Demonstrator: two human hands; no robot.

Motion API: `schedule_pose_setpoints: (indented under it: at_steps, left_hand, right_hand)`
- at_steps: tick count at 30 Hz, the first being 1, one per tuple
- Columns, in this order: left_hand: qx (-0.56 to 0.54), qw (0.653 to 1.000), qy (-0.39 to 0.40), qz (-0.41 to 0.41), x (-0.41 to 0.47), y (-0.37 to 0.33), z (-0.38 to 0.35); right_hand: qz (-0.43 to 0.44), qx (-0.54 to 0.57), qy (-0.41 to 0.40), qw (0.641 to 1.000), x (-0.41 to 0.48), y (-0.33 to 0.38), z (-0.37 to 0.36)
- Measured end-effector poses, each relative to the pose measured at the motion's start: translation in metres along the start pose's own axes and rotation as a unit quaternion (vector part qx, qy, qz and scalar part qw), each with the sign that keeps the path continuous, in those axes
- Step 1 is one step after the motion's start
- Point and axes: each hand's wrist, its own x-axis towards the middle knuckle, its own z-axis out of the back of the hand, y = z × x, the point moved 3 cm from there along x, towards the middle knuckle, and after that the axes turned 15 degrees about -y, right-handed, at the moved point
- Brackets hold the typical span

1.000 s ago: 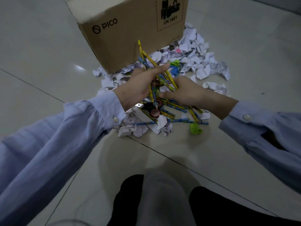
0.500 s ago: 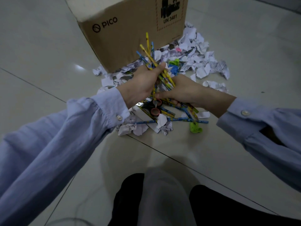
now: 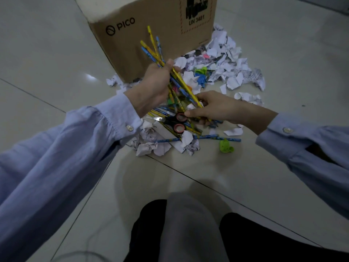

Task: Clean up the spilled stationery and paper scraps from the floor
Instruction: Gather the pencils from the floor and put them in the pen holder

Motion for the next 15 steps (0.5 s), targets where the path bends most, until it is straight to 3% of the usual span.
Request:
schedule_pose_setpoints:
  at_steps: [8, 15]
  left_hand:
    - [-0.055, 0.997, 0.026, -0.039, -0.007, -0.009, 0.003]
    - [-0.101, 0.992, 0.002, -0.069, -0.01, -0.017, 0.0]
  right_hand:
    - [0.017, -0.058, 0.004, 0.998, 0.004, -0.007, 0.009]
    - [0.016, -0.005, 0.042, 0.999, 0.001, -0.009, -0.006]
